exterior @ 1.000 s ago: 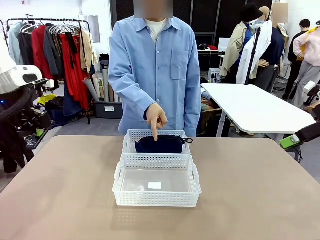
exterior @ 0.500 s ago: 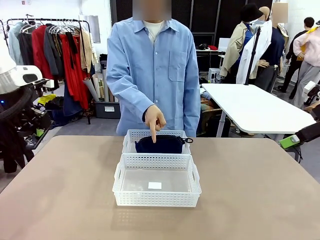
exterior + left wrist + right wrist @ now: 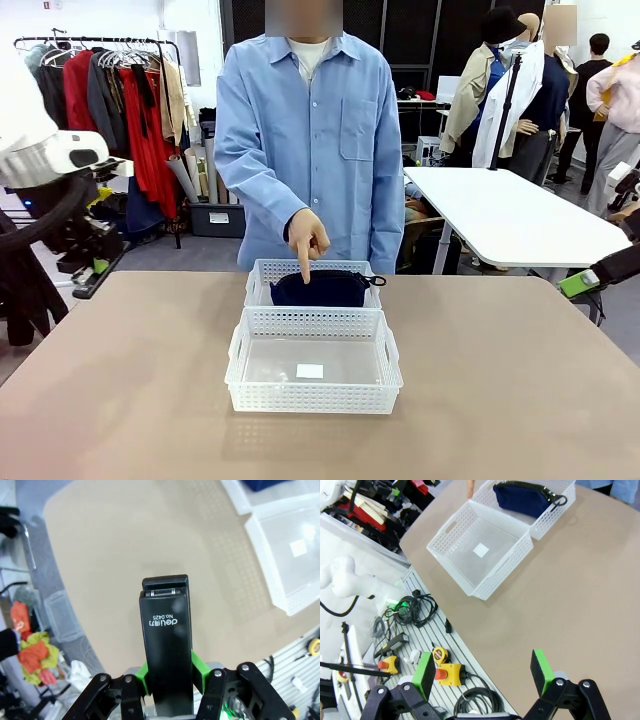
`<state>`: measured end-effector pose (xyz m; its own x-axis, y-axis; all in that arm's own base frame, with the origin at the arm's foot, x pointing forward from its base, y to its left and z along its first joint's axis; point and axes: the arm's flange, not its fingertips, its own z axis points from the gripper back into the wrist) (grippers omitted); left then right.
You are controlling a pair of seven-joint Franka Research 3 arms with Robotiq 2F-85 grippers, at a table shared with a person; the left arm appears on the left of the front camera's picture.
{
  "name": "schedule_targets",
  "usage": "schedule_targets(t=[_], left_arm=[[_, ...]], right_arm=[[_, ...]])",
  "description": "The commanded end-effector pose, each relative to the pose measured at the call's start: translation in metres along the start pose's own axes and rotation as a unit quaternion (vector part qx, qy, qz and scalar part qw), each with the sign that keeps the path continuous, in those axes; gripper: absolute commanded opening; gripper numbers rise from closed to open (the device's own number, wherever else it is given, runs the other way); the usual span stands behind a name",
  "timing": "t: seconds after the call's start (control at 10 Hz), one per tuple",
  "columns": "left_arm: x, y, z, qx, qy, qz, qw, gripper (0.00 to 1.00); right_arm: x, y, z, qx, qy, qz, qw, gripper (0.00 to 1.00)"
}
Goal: Distribute items into two baskets.
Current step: Place the picked Stapler into the Organizing basket as instructed by the person.
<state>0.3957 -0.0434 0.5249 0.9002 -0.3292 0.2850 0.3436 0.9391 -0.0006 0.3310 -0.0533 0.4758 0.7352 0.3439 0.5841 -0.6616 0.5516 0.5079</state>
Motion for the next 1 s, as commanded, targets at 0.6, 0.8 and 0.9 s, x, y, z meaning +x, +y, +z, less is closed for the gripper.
schedule_targets(t=[0.6,0.8,0.9], left_arm=[[0.017,-0.138,0.004,-0.012,-0.010,-0.264,0.964,0.00],[0.028,-0.169,0.002,-0.028,-0.008,-0.331,0.943,0.00],[0.037,-0.183,-0.001,-0.032,-0.003,-0.361,0.932,0.00]], right_arm=[[0.002,0.001,0.000,-0.003,0.001,0.001,1.000,1.00],[0.002,0.001,0.000,-0.003,0.001,0.001,1.000,1.00],[0.002,0.001,0.000,-0.003,0.001,0.001,1.000,1.00]])
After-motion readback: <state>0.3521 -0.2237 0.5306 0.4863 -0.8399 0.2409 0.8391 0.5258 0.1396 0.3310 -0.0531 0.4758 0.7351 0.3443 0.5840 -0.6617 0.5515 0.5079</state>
